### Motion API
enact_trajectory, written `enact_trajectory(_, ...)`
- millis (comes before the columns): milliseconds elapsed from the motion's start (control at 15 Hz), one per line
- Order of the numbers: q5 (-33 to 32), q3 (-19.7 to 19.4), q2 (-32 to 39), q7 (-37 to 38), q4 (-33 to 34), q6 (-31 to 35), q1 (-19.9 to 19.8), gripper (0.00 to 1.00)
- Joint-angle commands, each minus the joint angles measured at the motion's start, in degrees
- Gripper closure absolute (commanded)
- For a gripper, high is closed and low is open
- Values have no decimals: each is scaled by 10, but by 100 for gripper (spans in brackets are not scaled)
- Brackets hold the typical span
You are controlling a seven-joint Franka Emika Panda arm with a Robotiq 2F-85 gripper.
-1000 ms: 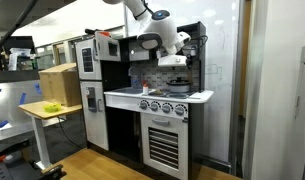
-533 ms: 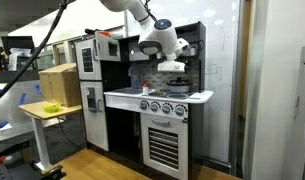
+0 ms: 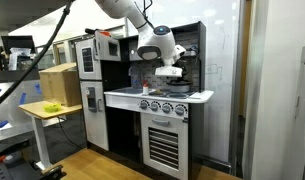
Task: Remove the black lid from the grey pot, place the white and red shaker inside the sink
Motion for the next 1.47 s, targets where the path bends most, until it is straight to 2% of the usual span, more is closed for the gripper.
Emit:
enact_trajectory(0, -27, -27, 12, 36, 18, -36, 13, 0)
enact_trajectory(333, -53, -54, -10, 112, -6, -63, 32, 0)
enact_trajectory(733, -44, -71, -38, 179, -60, -27, 67, 0)
enact_trajectory(1400, -41, -143, -145, 296, -248, 44, 151, 0)
